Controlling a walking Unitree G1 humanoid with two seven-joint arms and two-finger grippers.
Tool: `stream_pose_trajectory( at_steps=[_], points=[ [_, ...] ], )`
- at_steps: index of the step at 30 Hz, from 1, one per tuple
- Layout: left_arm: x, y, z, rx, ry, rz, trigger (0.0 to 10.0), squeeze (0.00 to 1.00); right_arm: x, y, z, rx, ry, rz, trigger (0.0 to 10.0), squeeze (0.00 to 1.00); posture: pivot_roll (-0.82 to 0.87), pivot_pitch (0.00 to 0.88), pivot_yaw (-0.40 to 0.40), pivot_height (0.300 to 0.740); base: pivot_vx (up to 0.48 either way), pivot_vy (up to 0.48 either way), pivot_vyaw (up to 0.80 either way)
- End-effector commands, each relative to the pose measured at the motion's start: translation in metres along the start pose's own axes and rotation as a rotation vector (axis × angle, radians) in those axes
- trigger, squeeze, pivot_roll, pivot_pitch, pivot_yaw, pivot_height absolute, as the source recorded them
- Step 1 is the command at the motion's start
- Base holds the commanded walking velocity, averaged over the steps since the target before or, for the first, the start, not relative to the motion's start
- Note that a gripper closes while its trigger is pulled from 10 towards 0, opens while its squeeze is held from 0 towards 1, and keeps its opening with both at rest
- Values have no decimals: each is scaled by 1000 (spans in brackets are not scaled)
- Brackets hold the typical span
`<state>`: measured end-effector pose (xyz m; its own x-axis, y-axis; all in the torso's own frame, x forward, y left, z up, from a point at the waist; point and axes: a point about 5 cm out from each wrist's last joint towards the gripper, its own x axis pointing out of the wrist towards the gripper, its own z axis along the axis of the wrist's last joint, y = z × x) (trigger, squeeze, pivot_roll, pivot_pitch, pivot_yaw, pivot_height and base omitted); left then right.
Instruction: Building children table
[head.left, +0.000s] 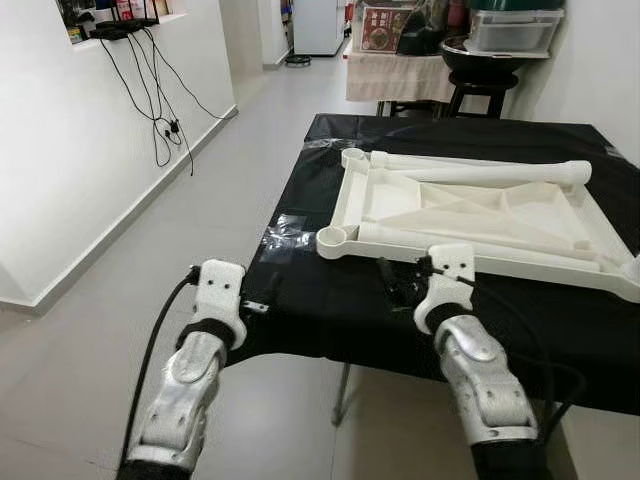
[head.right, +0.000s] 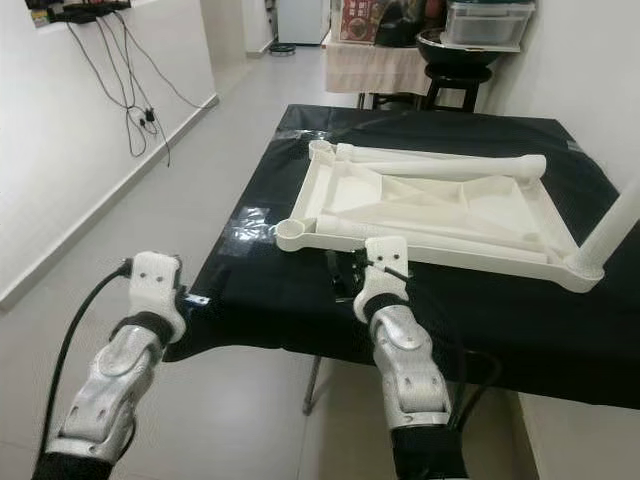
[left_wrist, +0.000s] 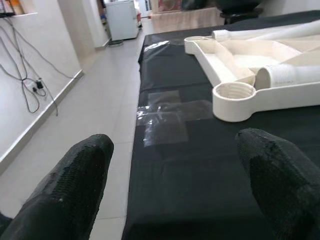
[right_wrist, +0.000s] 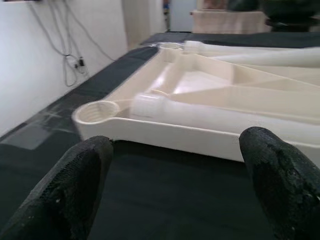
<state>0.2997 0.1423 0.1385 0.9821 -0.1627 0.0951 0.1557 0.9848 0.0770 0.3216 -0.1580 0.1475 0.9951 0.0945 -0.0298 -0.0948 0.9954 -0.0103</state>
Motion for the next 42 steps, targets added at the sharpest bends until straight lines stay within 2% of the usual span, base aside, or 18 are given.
stream_pose_trajectory(
  at_steps=[1, 15, 42],
  points=[
    [1, -3, 2, 10, -17, 1, 10000, 0, 0, -1, -4, 14, 7, -9, 10000, 0, -63, 25, 0, 740, 0, 0, -800],
    [2, -3, 1, -11, -22, 9, 10000, 0, 0, -1, -7, 39, 8, 12, 10000, 0, -63, 17, -2, 740, 0, 0, -790],
    [5, -5, 1, -2, -18, -25, 10000, 0, 1, 0, -7, 82, -18, 27, 10000, 0, -46, 7, -4, 740, 267, 0, -119]
  ],
)
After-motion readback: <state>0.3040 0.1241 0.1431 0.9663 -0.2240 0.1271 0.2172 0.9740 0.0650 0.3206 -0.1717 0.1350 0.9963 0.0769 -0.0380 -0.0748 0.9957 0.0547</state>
